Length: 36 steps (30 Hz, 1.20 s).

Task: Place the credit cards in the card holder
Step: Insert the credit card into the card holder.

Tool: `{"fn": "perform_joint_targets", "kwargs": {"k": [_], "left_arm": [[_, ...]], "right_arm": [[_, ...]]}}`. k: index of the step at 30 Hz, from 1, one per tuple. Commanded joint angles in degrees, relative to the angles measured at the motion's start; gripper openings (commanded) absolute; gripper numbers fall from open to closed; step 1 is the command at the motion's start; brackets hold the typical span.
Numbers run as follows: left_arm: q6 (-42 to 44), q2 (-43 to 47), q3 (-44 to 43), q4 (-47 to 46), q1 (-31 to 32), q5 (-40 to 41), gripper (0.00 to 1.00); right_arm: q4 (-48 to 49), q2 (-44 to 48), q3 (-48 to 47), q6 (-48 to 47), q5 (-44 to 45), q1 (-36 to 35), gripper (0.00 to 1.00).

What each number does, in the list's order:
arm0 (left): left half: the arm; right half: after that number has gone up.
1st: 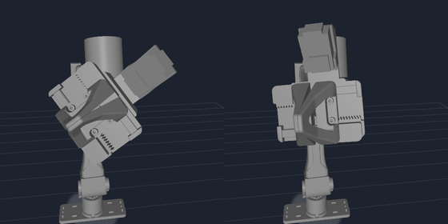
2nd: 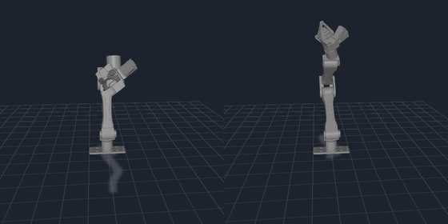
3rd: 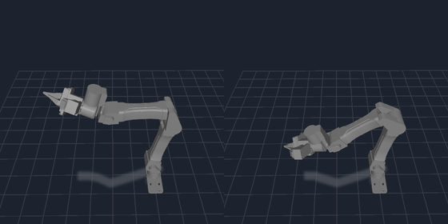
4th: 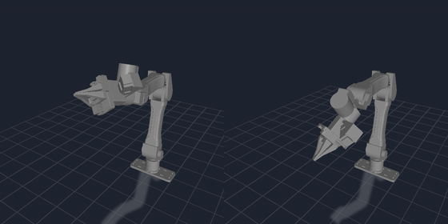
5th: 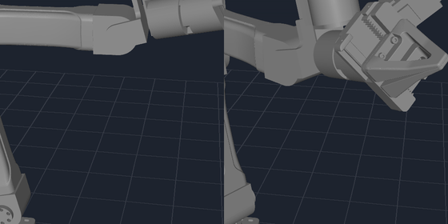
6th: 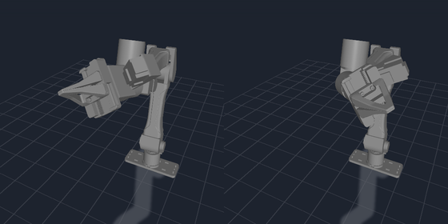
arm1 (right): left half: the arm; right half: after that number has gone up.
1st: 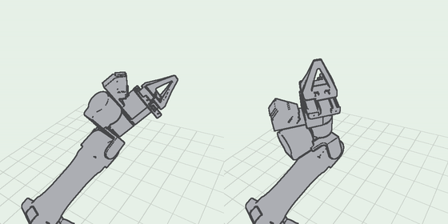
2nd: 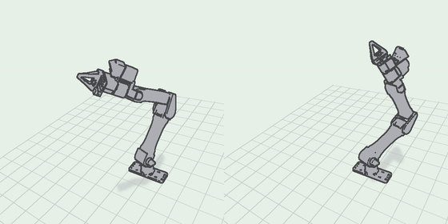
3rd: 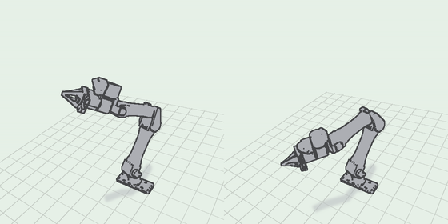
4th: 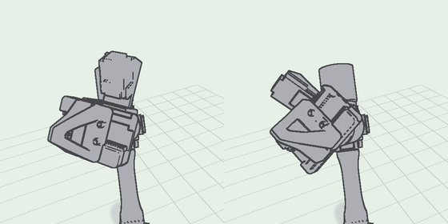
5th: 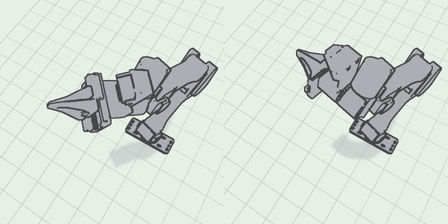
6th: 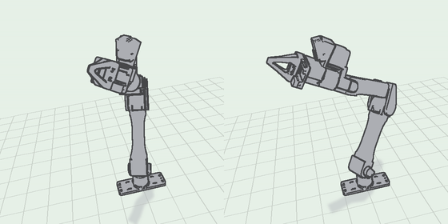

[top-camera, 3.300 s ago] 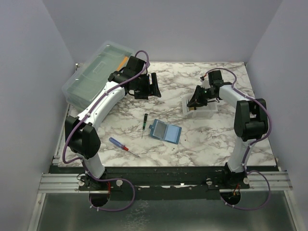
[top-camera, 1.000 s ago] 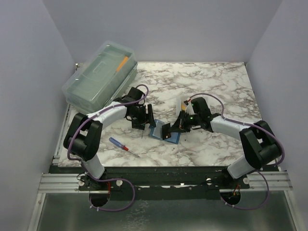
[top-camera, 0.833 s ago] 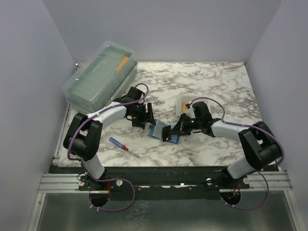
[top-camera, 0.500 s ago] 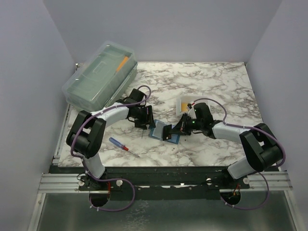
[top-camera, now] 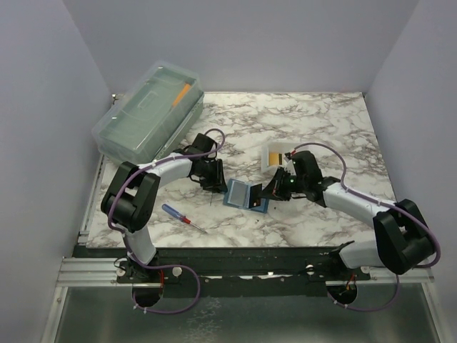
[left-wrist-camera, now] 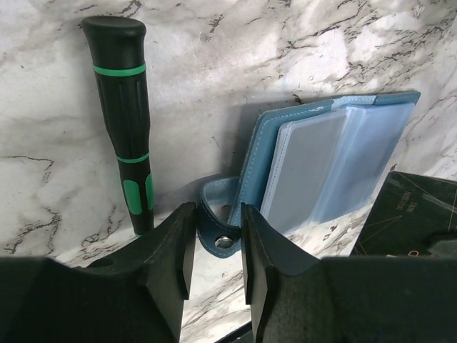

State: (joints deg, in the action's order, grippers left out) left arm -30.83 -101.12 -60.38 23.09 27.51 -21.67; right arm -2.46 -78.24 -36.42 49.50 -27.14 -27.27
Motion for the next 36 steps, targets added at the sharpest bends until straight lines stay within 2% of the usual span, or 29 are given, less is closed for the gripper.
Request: {"fn": "perform_joint_targets", "kwargs": {"k": [1, 10, 18, 25, 30, 36], "left_arm": [[0.81, -0.63, 0.72, -1.12, 0.49, -2.15, 0.34], [2.26, -2.10, -0.53, -1.03, 3.34, -3.63, 0.26], [2.34, -3.09, -2.11, -0.41, 4.05, -2.35, 0.23], [2.39, -0.27, -3.17, 0.93, 4.04, -0.48, 0.37], [1.89, 0.04, -5.09, 1.88, 4.05, -0.61, 0.44], [2.16, -0.60, -6.39, 2.08, 4.22, -1.24, 0.48]], "right_arm": [[-4.46, 2.71, 0.97, -0.28, 2.08, 0.02, 0.00], [-0.12, 6.02, 7.94, 3.17, 2.77, 0.02, 0.00], [10.96, 1.77, 11.88, 3.47, -0.58, 0.02, 0.00], [10.61, -0.46, 10.95, 0.63, -0.17, 0.02, 0.00], [2.82, 2.55, 8.54, -2.02, 5.43, 0.36, 0.00], [0.77, 2.97, 7.28, -3.83, 6.30, 5.33, 0.00]]}}
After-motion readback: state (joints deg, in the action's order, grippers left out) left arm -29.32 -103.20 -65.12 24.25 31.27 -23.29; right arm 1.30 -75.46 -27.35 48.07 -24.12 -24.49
